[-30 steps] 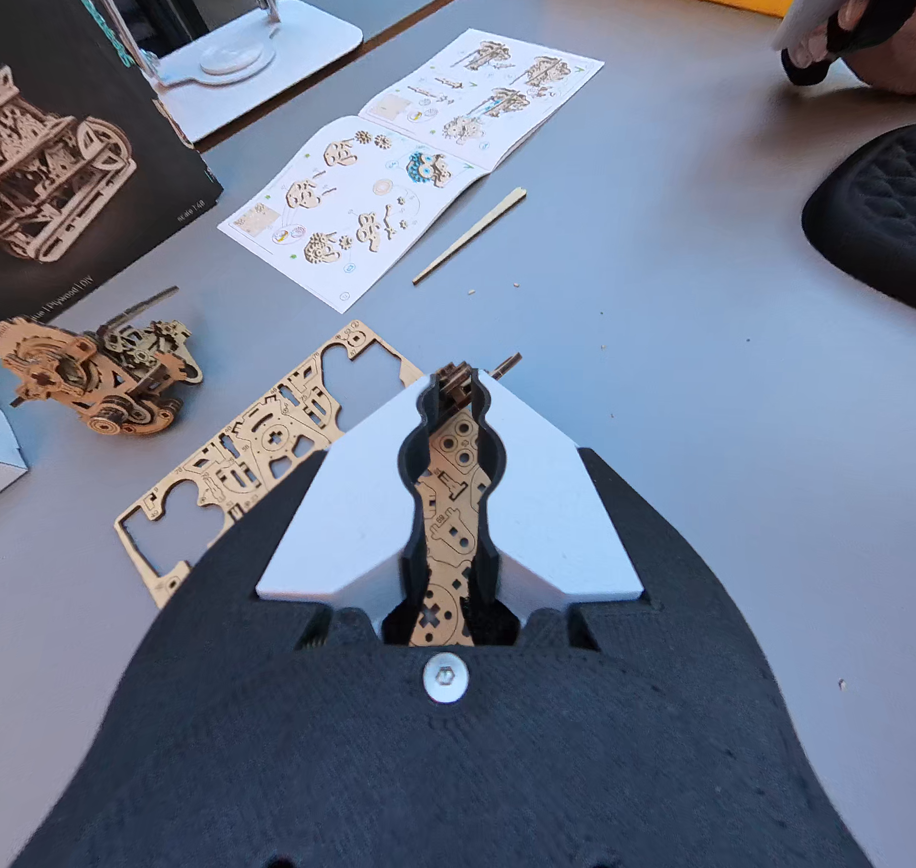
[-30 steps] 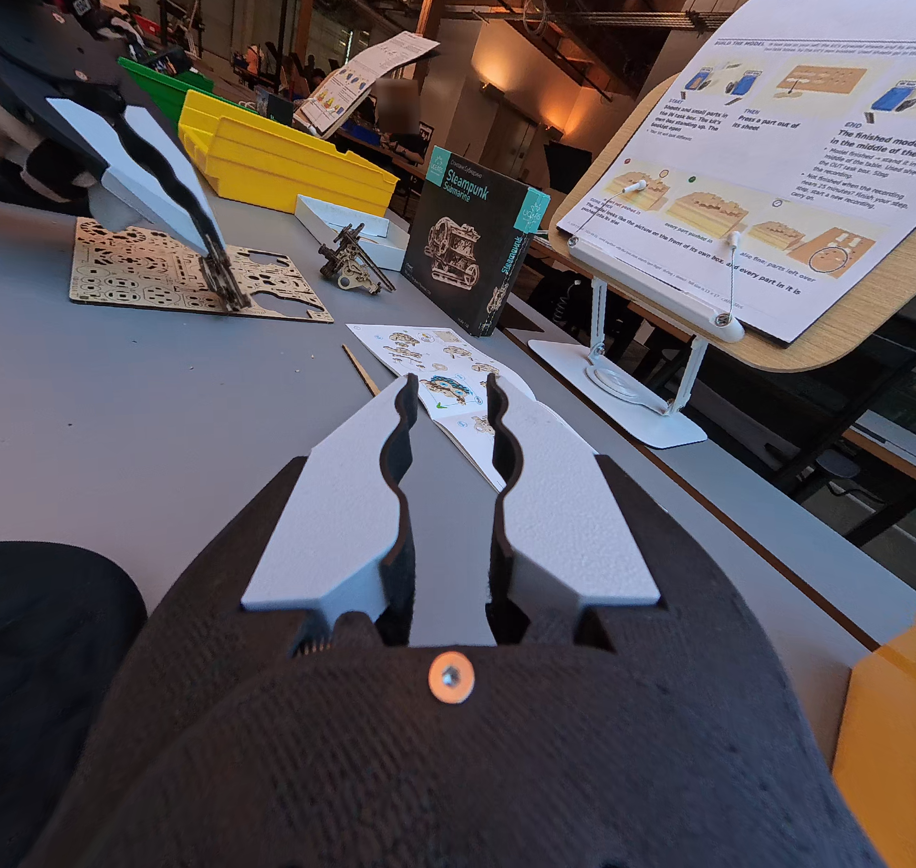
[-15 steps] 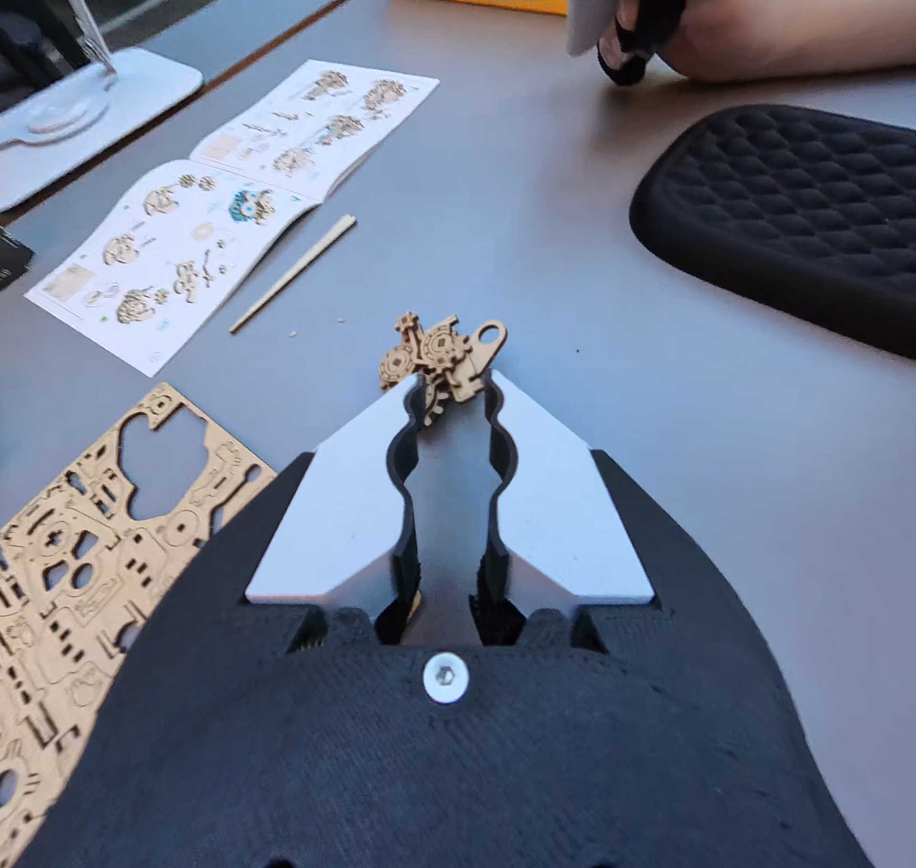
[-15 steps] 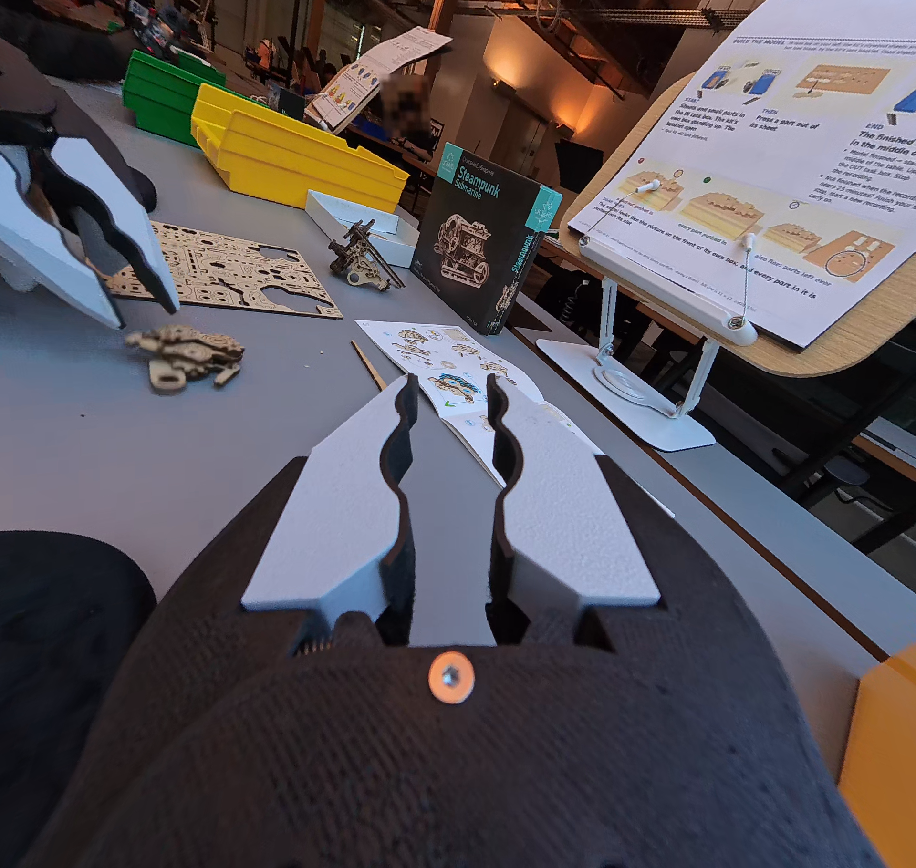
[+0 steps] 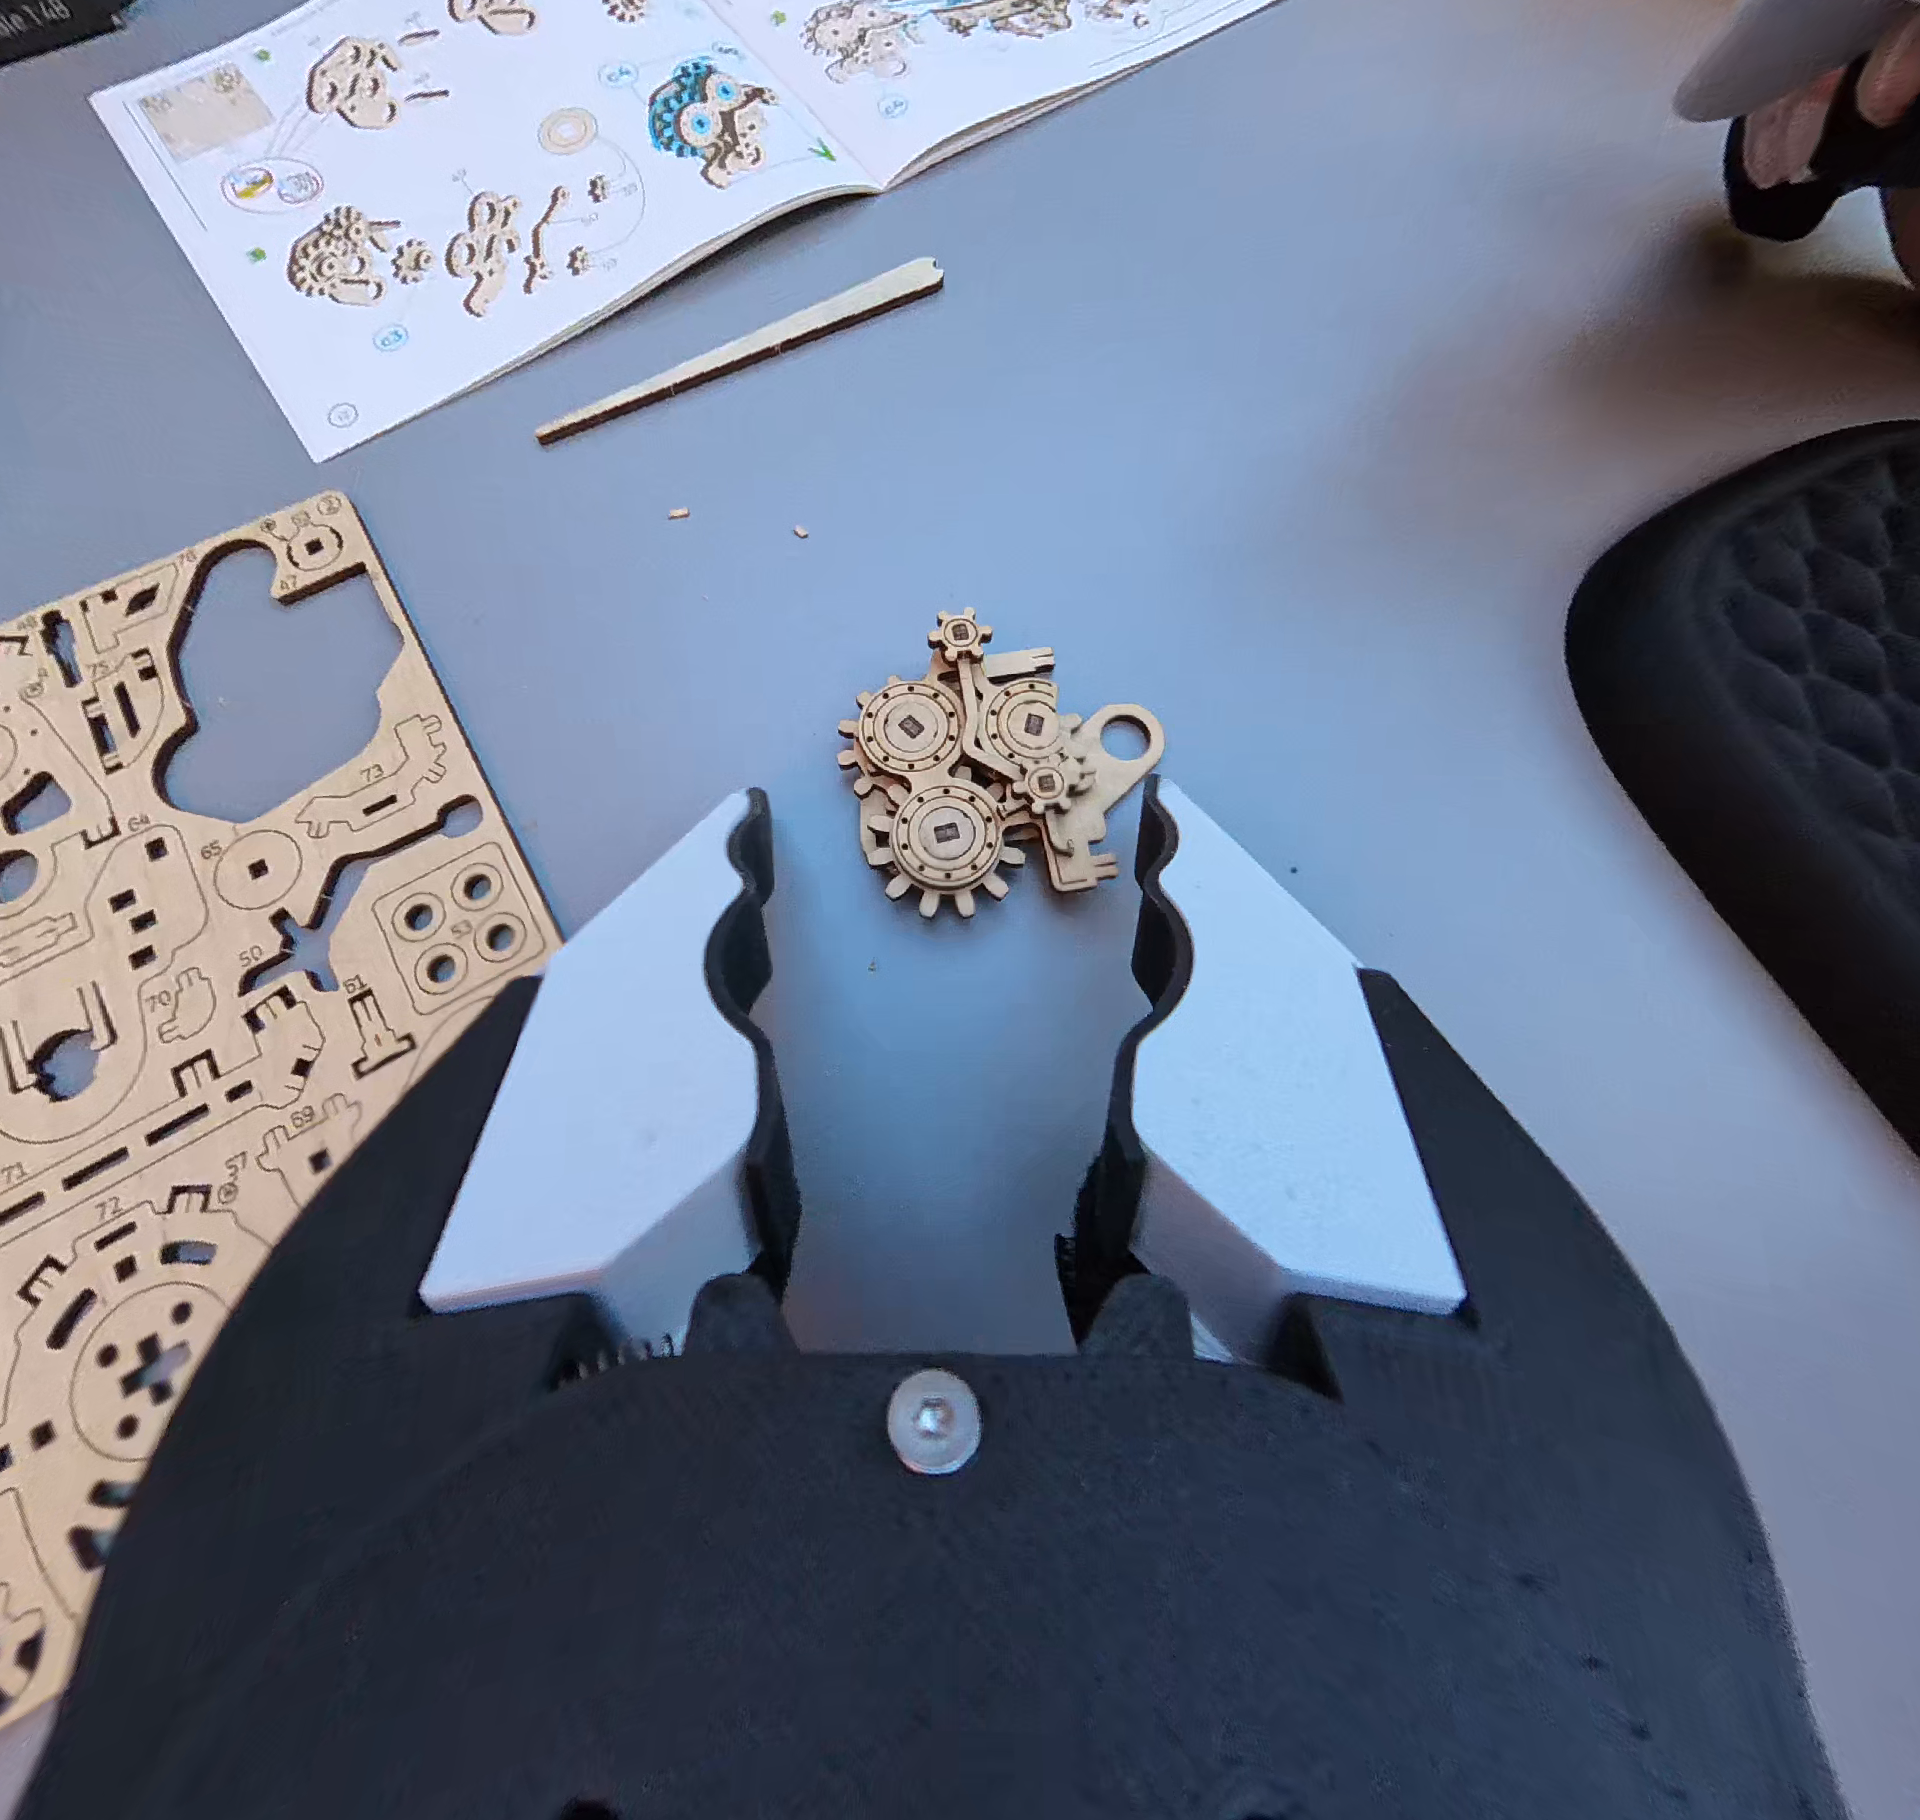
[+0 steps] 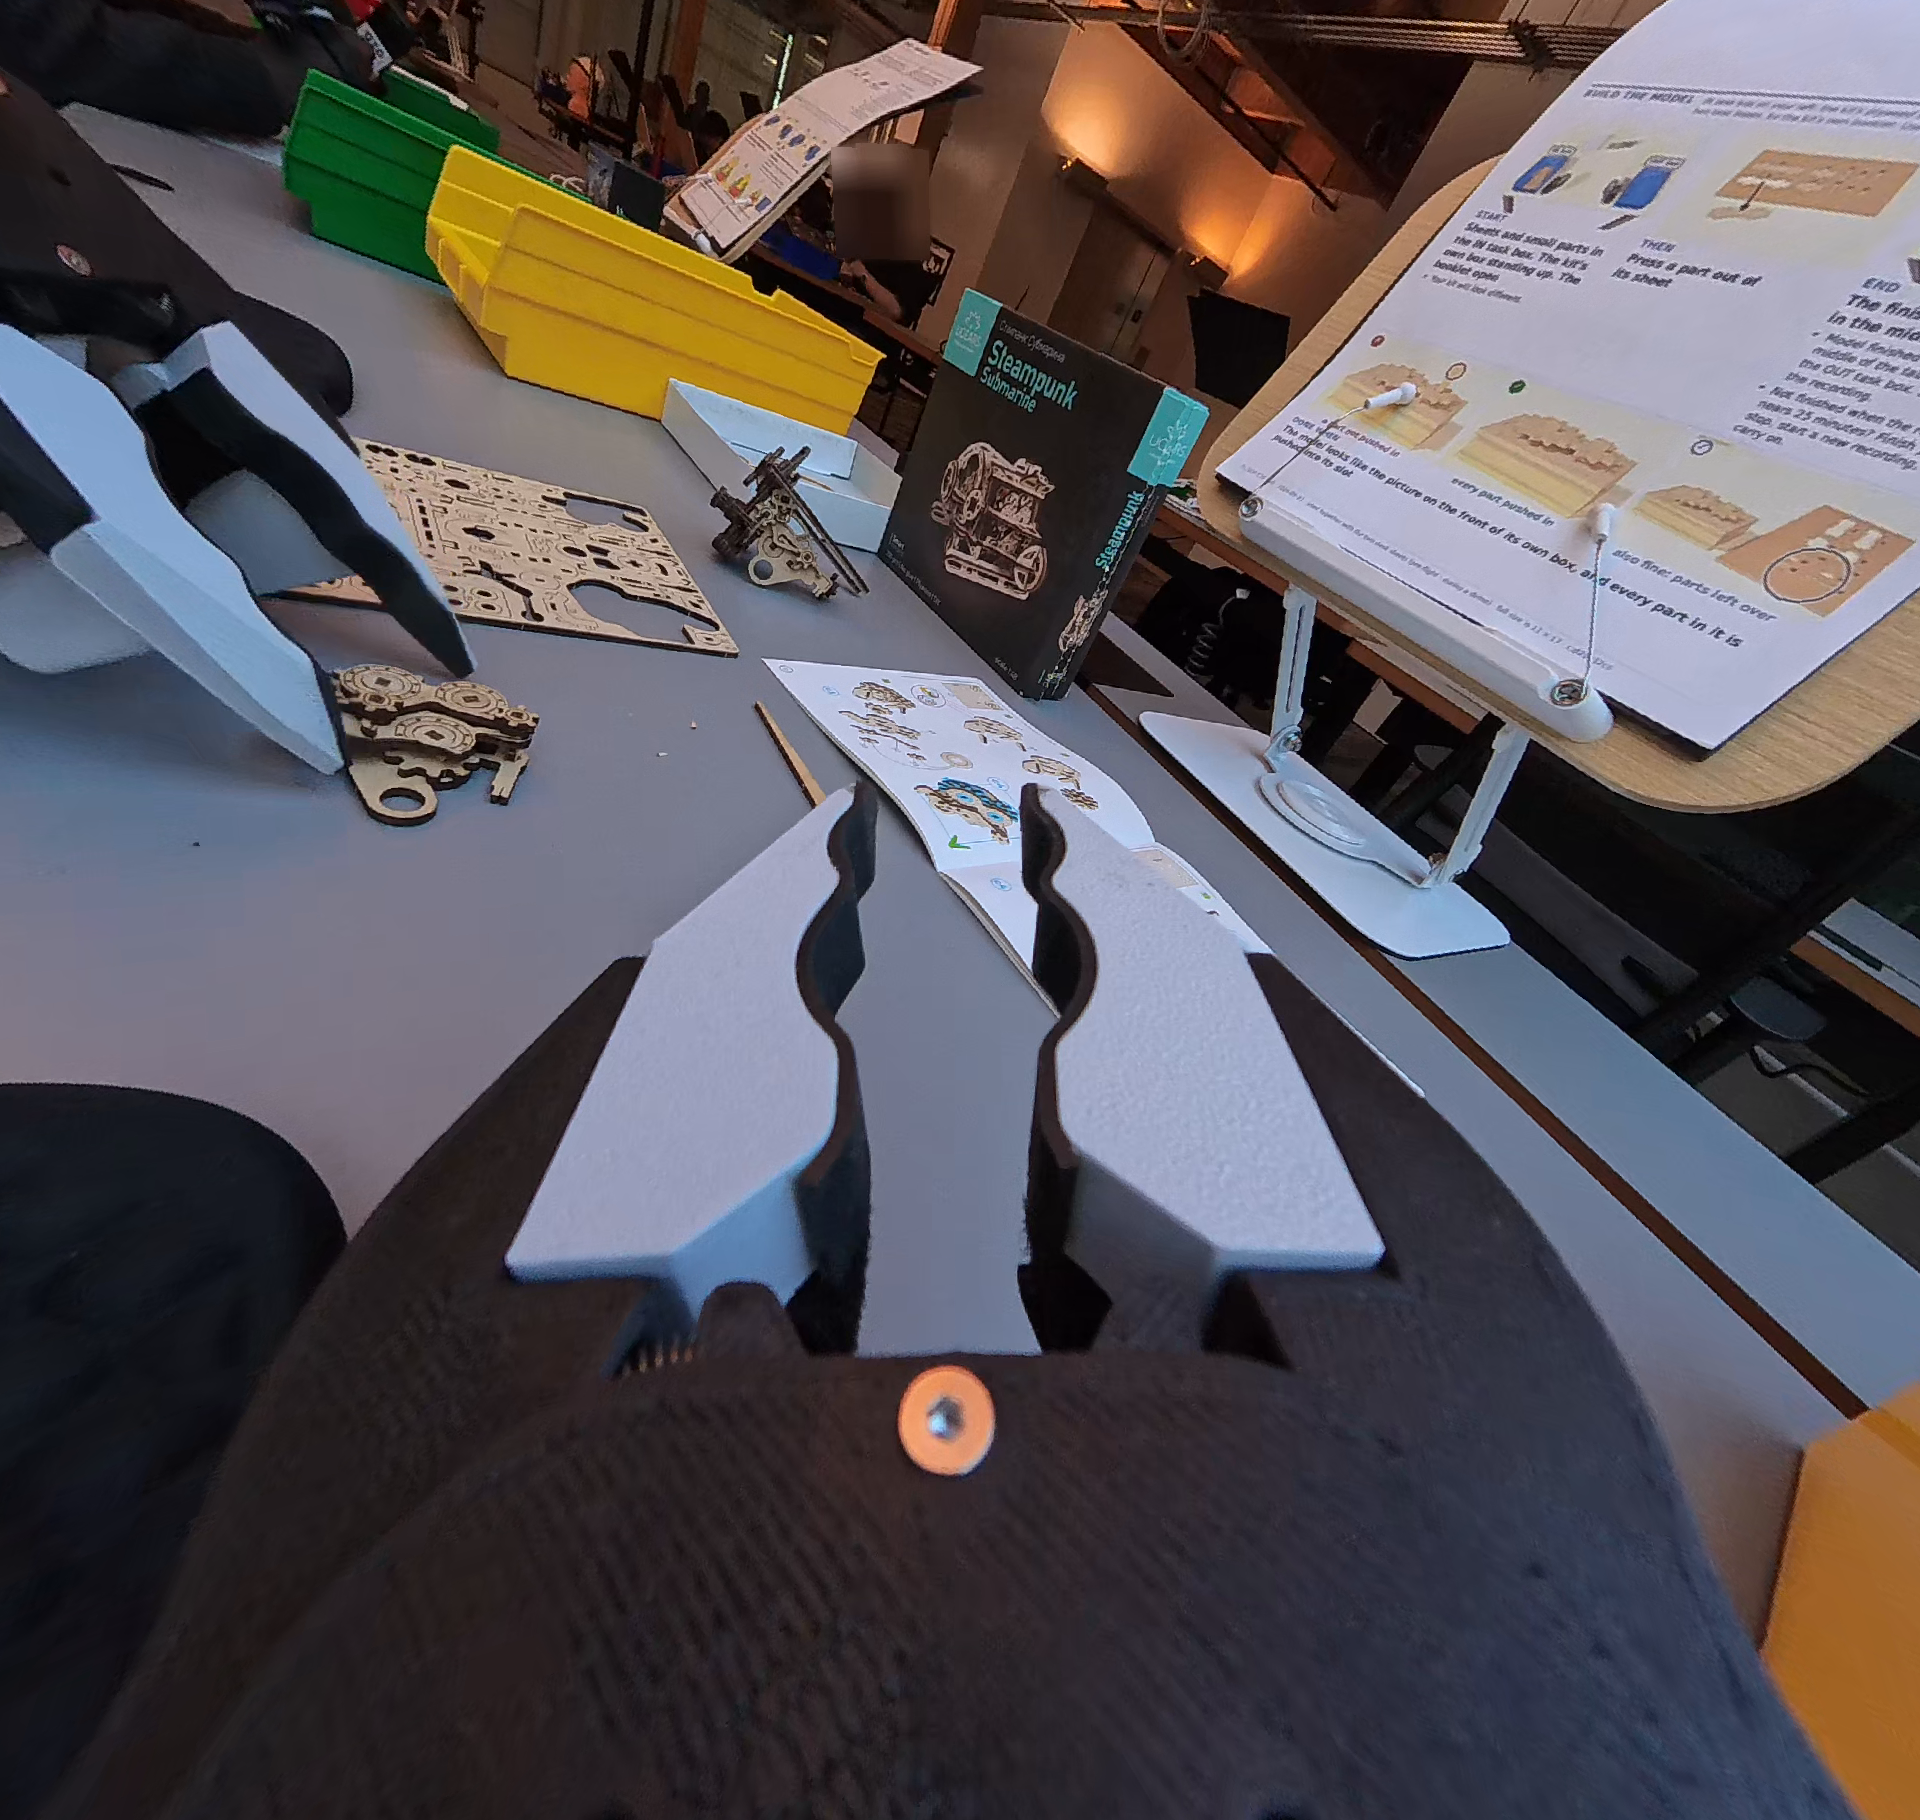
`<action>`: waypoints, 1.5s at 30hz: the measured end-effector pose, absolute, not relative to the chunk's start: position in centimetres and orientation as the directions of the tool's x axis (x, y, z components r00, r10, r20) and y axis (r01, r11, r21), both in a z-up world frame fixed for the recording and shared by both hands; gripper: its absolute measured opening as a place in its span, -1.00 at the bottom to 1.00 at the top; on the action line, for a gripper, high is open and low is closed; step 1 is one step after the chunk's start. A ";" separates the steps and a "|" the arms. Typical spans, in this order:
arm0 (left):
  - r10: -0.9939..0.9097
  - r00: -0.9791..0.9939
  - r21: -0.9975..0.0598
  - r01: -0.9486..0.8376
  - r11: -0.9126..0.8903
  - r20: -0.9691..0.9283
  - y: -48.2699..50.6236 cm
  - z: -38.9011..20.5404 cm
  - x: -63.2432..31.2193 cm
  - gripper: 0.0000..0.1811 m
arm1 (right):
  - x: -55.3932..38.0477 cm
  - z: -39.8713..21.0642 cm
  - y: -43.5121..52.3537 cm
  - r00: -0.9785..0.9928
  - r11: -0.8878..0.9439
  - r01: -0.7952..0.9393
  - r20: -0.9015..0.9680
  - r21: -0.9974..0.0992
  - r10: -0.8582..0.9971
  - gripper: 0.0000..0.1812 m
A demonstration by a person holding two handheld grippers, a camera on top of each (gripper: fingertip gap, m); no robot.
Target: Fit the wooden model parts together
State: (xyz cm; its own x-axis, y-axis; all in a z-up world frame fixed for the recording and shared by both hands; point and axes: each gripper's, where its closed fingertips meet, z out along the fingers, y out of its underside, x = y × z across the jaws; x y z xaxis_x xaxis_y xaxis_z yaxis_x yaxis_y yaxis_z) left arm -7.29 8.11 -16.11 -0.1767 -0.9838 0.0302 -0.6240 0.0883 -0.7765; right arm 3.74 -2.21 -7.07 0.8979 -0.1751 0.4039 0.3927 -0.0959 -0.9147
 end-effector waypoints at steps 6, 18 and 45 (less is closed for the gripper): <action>-0.982 -0.188 -0.755 -0.648 0.102 0.029 7.7 -16.5 -7.0 -0.49 | 3.6 -7.2 -2.2 0.896 -0.100 0.398 0.410 -0.912 -0.170 -0.71; -0.981 -0.063 -0.790 -0.584 0.185 -0.183 18.7 -11.1 -8.2 -0.49 | 3.5 -7.3 -2.1 0.895 -0.103 0.403 0.416 -0.909 -0.164 -0.71; -0.989 0.143 -0.699 -0.710 -0.086 -0.024 42.4 -16.4 -6.5 -0.49 | 2.6 -8.2 -1.5 0.865 -0.146 0.471 0.488 -0.870 -0.114 -0.71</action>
